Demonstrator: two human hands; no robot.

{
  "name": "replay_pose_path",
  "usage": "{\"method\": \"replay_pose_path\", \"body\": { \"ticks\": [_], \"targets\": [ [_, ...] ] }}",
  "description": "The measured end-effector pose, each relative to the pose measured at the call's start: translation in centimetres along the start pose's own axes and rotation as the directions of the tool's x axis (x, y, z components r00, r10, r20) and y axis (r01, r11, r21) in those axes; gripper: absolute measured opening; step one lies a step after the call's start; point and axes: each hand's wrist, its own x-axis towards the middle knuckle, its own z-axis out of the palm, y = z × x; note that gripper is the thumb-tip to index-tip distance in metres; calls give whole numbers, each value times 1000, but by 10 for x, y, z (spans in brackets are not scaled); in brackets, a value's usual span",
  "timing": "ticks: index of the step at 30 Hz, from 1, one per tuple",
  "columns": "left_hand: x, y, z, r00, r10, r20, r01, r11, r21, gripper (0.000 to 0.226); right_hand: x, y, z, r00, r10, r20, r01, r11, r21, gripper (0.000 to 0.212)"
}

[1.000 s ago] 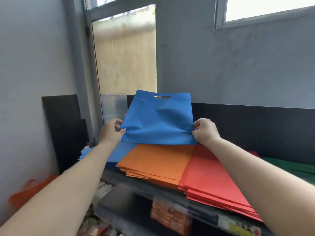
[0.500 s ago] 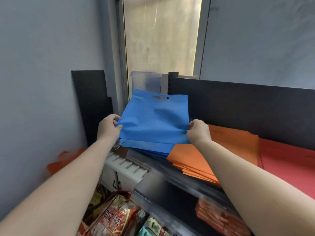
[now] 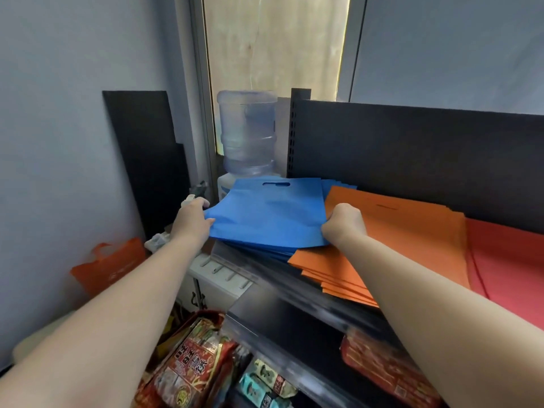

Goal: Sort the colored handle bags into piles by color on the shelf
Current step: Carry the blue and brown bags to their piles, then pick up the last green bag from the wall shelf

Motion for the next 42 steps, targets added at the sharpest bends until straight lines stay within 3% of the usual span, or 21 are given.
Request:
{"method": "replay_pose_path", "body": {
  "ticks": [5,9,12,15,24,31,42],
  "targets": [
    [2,35,-17,998,51,-35,-43,975,216,46,-2,0,-39,997,-82,-8,81,993,-82,9],
    [1,93,-28,987,155,36,-159,941,299,51,-11,9,-99,989,-144,-33,130,956,-263,5],
    [-7,154,-29,959,264,99,-282,883,375,55,-21,28,-152,992,-119,-28,97,908,-408,5],
    [-24,221,-23,911,394,120,-407,817,409,53,-35,58,-210,994,-66,-89,13,865,-501,20],
    [-128,419,13,660,723,201,-728,550,409,48,-124,196,-375,930,176,-323,-343,731,-590,33],
    [-250,554,44,470,855,220,-877,424,226,43,-237,303,-492,801,334,-496,-590,577,-565,47],
    [-505,721,90,161,965,205,-983,175,-54,46,-459,441,-619,578,465,-671,-815,287,-503,43]
  ]
}}
